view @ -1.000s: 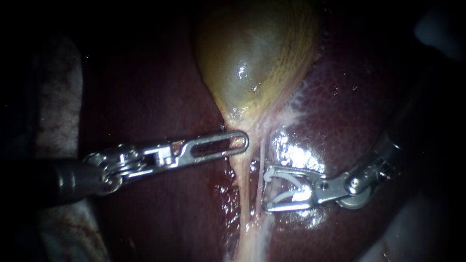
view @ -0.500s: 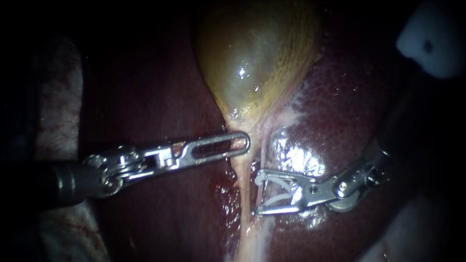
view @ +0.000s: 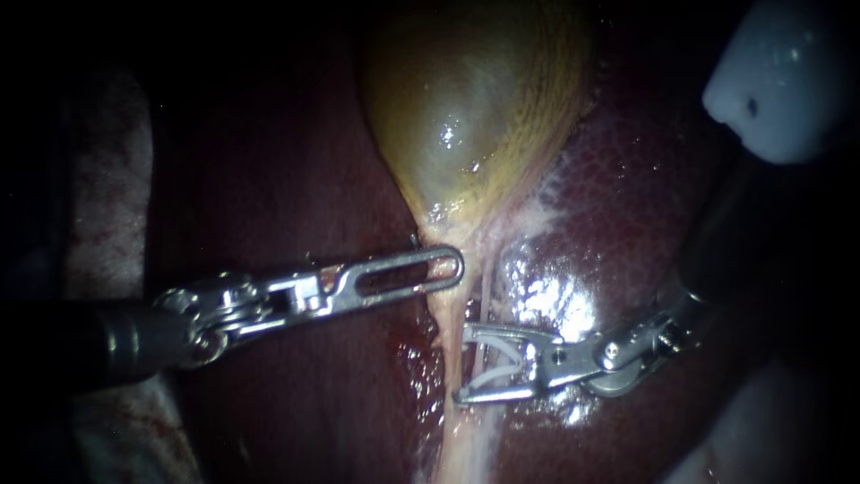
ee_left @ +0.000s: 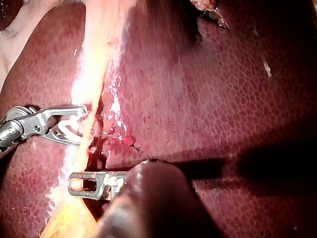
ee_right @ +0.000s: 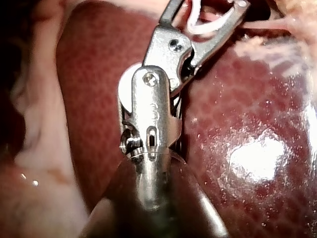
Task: Clipping first clip left tube
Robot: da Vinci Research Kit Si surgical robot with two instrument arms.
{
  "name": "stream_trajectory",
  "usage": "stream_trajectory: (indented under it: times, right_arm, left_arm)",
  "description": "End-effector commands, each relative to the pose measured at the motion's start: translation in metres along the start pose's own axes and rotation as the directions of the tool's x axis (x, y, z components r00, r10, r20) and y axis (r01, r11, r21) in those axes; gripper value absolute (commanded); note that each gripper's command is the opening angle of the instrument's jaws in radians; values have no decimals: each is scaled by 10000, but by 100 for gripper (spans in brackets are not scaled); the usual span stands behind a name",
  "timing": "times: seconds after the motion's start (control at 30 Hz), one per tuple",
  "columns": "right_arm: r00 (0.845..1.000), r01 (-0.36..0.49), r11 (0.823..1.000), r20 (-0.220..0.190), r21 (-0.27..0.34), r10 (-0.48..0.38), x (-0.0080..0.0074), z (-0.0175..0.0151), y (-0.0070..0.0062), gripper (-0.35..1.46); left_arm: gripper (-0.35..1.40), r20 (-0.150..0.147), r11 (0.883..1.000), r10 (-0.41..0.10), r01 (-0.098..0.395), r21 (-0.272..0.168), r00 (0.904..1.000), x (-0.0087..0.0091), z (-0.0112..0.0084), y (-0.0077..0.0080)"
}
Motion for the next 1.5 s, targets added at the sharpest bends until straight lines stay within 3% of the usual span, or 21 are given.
stream_trajectory:
  times: [0.03,0.4,1.13,1.5]
  right_arm:
    - [10000,-17,10000,-5,20,17,-1,2,-1,60]
    - [9995,-303,9992,9,263,303,-14,27,-8,59]
    - [9988,-484,9978,56,446,482,-16,33,-11,50]
    - [9985,-543,9973,85,502,539,-16,32,-12,24]
  left_arm:
    - [-35,0,10000,-5,5,1,10000,0,0,0]
    - [-35,0,10000,-5,5,1,10000,0,0,0]
    - [-35,1,10000,-4,4,1,10000,0,0,0]
    - [-35,0,10000,-1,1,0,10000,-1,0,0]
